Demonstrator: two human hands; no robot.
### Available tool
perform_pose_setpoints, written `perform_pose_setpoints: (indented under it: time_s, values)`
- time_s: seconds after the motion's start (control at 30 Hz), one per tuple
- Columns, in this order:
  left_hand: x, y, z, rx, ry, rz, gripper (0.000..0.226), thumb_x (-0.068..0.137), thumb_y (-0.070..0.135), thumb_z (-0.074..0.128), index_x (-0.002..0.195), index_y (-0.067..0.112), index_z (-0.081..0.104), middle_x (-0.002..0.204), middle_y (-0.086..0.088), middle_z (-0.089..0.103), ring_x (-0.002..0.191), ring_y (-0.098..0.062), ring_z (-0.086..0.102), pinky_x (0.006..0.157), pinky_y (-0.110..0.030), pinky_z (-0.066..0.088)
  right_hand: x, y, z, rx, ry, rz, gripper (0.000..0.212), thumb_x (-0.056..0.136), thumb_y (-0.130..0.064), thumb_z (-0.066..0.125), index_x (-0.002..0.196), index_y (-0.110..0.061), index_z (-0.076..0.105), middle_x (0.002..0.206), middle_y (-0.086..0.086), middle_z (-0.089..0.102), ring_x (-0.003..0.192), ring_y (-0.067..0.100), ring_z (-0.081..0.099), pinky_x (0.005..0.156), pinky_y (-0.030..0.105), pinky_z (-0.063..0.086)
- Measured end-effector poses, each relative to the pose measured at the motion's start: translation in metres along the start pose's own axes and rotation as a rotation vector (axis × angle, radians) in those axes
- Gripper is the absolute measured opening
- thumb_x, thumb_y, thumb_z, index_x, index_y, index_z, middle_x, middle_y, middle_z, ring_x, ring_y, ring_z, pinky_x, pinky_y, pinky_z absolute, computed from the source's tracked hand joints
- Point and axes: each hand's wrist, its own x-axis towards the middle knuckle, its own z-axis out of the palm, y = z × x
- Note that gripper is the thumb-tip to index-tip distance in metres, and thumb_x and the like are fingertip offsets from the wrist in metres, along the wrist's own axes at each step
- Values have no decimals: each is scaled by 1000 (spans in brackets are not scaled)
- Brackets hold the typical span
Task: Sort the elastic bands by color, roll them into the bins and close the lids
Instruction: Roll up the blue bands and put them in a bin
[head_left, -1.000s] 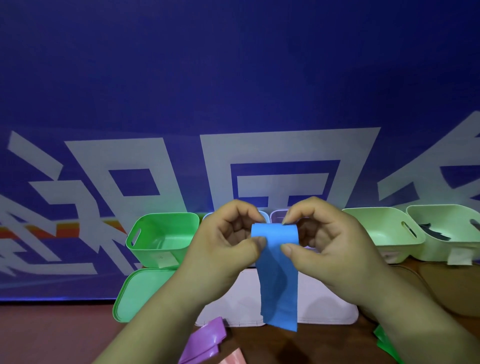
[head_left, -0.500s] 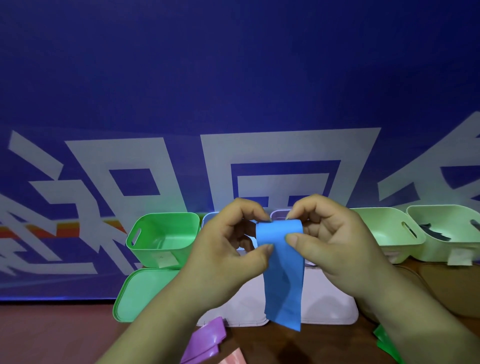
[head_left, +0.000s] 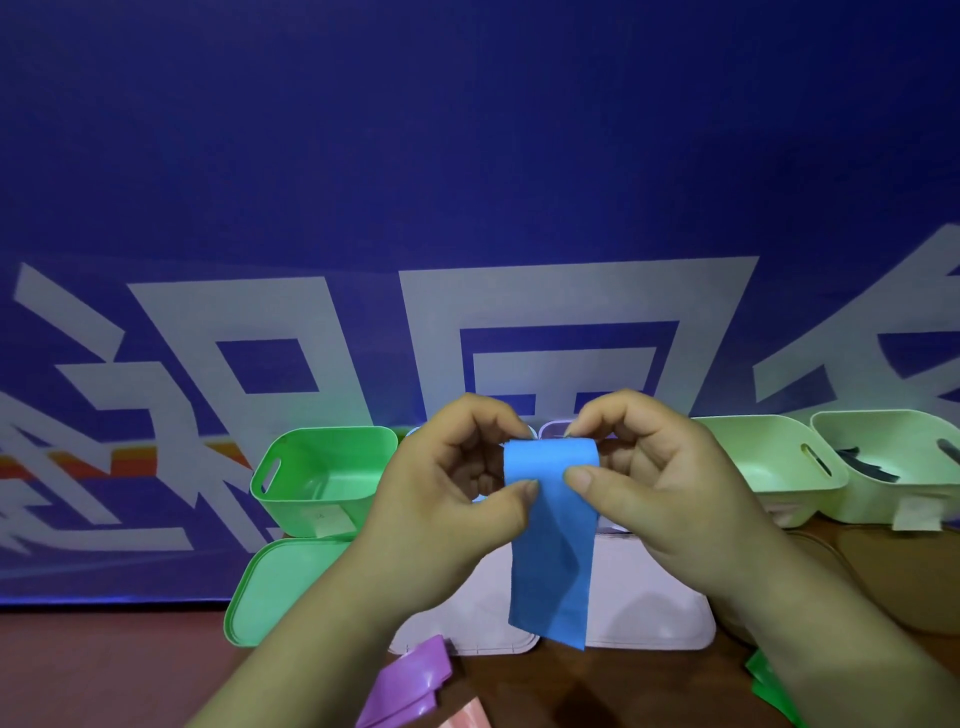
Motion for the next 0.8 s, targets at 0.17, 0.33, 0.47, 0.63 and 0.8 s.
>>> perform_pose_setpoints:
  time_s: [0.17,0.33,0.47,0.63,0.8]
  values:
    - [1,4,3,-56,49,-61,24,72,-2,63,86,17,63,76,6,63,65,-14,56,57,-24,49,-2,3,1,-22,-12,-32,31,71,-8,72,96,-24,63,97,22,62,77,41,58,63,41,53]
    - [1,5,4,-76,48,-85,21,72,-1,60,84,16,63,72,5,62,62,-11,54,53,-24,46,-3,3,3,-61,-20,-77,30,69,-16,71,96,-27,63,88,15,61,76,44,52,64,41,49]
    - [0,5,2,-74,30,-85,19,73,1,61,86,15,63,72,4,62,62,-10,54,55,-21,46,-4,3,3,-67,-11,-87,30,70,-10,71,94,-27,64,83,14,60,73,42,51,62,42,48]
    - [0,2,-1,-62,-28,-86,21,71,16,68,92,20,63,83,-3,62,71,-15,56,61,-24,48,-4,2,4,-41,-7,-79,28,69,-14,72,93,-27,64,89,18,62,75,43,55,63,45,52]
    - [-4,1,-2,18,-55,-28,29,73,21,71,100,25,61,96,-1,63,82,-25,56,69,-56,49,-2,-1,2,37,-6,-12,26,72,-3,69,90,-21,65,95,22,62,68,25,56,53,30,50]
